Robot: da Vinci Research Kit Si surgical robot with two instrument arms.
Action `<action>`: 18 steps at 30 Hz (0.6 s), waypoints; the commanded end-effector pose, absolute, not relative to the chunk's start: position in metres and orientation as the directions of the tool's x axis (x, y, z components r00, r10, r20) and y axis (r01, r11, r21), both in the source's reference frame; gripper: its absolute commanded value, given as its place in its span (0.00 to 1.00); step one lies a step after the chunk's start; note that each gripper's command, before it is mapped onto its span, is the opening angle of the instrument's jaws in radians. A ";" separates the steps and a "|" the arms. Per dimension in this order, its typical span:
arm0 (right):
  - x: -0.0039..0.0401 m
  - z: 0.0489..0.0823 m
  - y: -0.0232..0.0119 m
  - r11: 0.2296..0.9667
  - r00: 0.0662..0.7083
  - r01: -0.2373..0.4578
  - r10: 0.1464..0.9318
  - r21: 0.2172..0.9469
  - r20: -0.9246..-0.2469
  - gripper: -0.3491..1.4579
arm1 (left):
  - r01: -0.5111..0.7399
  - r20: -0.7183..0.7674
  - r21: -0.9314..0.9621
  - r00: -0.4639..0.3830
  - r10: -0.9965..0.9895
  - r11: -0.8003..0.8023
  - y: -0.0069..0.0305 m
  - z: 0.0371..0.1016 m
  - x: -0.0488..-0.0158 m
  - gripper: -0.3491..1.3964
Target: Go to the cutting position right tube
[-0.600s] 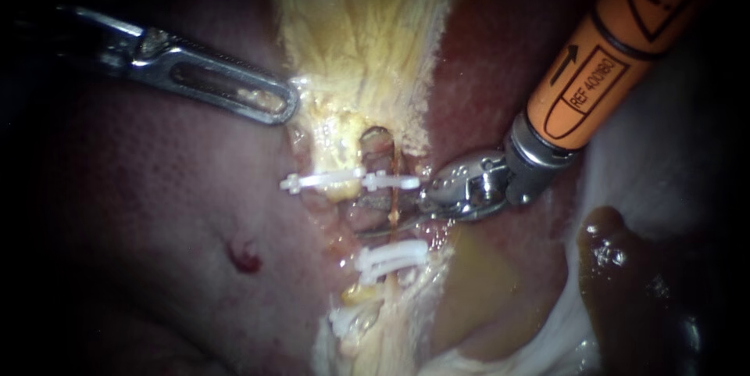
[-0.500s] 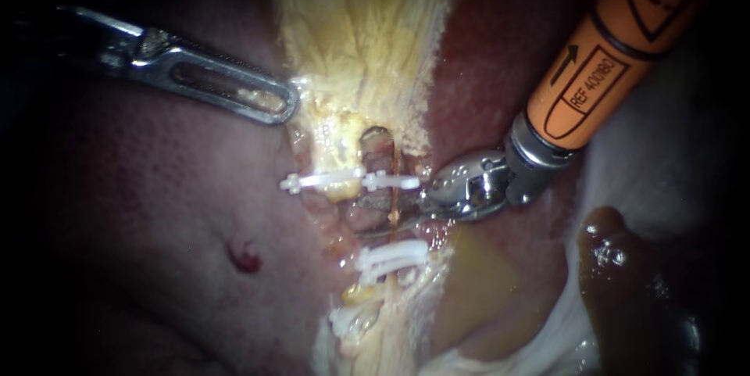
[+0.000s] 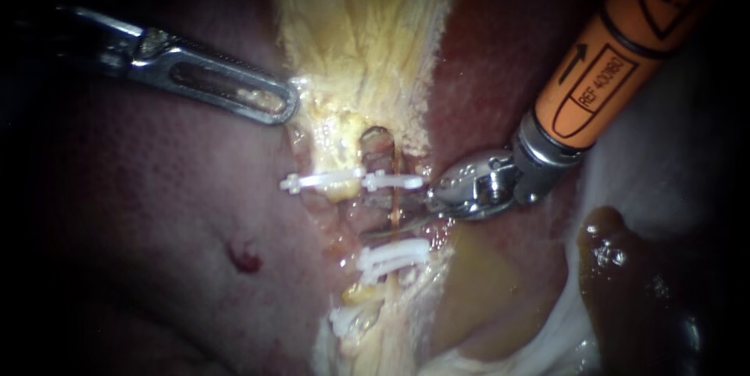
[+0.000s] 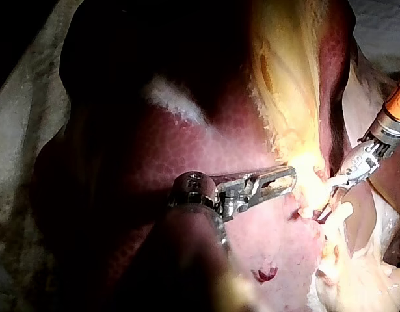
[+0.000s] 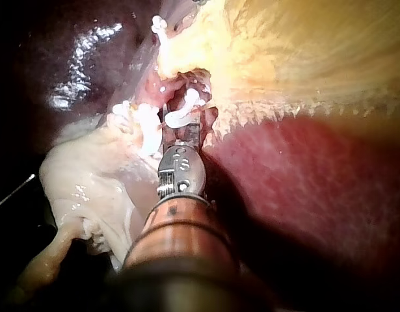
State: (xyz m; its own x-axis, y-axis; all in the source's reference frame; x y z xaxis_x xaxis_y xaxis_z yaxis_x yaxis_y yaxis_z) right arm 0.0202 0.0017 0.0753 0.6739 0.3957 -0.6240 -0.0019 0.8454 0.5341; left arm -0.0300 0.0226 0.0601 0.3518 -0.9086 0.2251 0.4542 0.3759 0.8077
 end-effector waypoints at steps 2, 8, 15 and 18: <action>0.0200 0.0753 0.0017 0.845 0.673 -0.002 0.396 0.534 -0.624 0.43 | 0.454 0.225 0.808 0.352 -0.909 0.376 0.0226 0.0600 -0.0300 0.00; 0.0193 0.0751 0.0020 0.844 0.673 0.001 0.396 0.536 -0.624 0.47 | 0.454 0.225 0.808 0.352 -0.909 0.376 0.0226 0.0600 -0.0300 0.00; 0.0179 0.0749 0.0025 0.842 0.673 0.005 0.396 0.539 -0.625 0.48 | 0.453 0.225 0.808 0.352 -0.908 0.376 0.0226 0.0601 -0.0299 0.00; 0.0172 0.0747 0.0027 0.841 0.673 0.007 0.396 0.541 -0.625 0.50 | 0.453 0.225 0.808 0.352 -0.908 0.376 0.0226 0.0600 -0.0299 0.00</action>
State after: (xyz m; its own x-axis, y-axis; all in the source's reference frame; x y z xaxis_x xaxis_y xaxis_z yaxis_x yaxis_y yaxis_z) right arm 0.0170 0.0027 0.0747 0.6730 0.3963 -0.6246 0.0076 0.8406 0.5416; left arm -0.0299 0.0226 0.0601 0.3522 -0.9085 0.2250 0.4540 0.3761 0.8078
